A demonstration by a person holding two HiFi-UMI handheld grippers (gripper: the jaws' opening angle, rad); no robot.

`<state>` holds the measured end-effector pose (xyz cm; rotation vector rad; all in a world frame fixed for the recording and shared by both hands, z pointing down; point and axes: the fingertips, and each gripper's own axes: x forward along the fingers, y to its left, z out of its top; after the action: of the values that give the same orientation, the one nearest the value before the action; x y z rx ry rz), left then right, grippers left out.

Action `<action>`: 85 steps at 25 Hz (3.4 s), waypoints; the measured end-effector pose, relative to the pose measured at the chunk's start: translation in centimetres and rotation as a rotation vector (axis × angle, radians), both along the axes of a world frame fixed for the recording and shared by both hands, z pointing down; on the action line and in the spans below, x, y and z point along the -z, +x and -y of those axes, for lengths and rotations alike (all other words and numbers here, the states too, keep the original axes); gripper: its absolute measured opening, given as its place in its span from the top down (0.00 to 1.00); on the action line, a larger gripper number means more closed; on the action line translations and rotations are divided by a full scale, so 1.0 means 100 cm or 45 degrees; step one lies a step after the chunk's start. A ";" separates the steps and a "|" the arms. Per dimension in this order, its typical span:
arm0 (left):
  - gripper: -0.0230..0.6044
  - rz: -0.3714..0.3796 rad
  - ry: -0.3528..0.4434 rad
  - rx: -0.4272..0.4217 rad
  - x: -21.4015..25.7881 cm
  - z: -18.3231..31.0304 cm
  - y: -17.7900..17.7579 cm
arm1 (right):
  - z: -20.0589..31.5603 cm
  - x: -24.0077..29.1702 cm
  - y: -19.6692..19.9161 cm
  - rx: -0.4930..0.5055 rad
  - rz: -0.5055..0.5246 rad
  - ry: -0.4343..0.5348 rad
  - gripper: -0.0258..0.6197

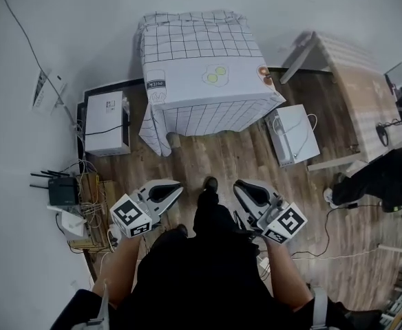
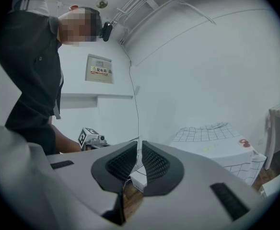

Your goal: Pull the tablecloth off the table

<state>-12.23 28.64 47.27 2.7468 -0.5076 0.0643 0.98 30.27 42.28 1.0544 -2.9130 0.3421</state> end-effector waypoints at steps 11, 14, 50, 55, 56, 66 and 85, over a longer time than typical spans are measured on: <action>0.95 0.127 -0.009 0.116 0.016 0.155 0.067 | 0.160 -0.002 0.073 0.123 0.001 0.048 0.92; 0.94 0.156 0.015 0.146 0.026 0.190 0.080 | 0.192 -0.001 0.090 0.130 0.013 0.055 0.92; 0.94 0.176 0.004 0.071 -0.024 0.545 0.072 | 0.548 -0.036 0.049 0.178 -0.195 -0.095 0.80; 0.85 0.254 0.020 0.067 -0.043 0.567 0.072 | 0.578 -0.058 0.040 0.251 -0.255 -0.111 0.72; 0.83 0.277 0.017 0.067 -0.048 0.570 0.073 | 0.584 -0.062 0.038 0.266 -0.265 -0.114 0.71; 0.60 0.574 -0.030 0.027 -0.110 0.601 0.078 | 0.632 -0.142 0.053 0.453 -0.546 -0.160 0.55; 0.38 1.034 -0.009 -0.244 -0.198 0.613 0.077 | 0.646 -0.240 0.071 0.737 -0.921 -0.223 0.47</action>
<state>-4.57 -32.62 67.05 2.6553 -0.4219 1.2479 8.10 -34.38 66.28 0.1972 -2.3150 0.1403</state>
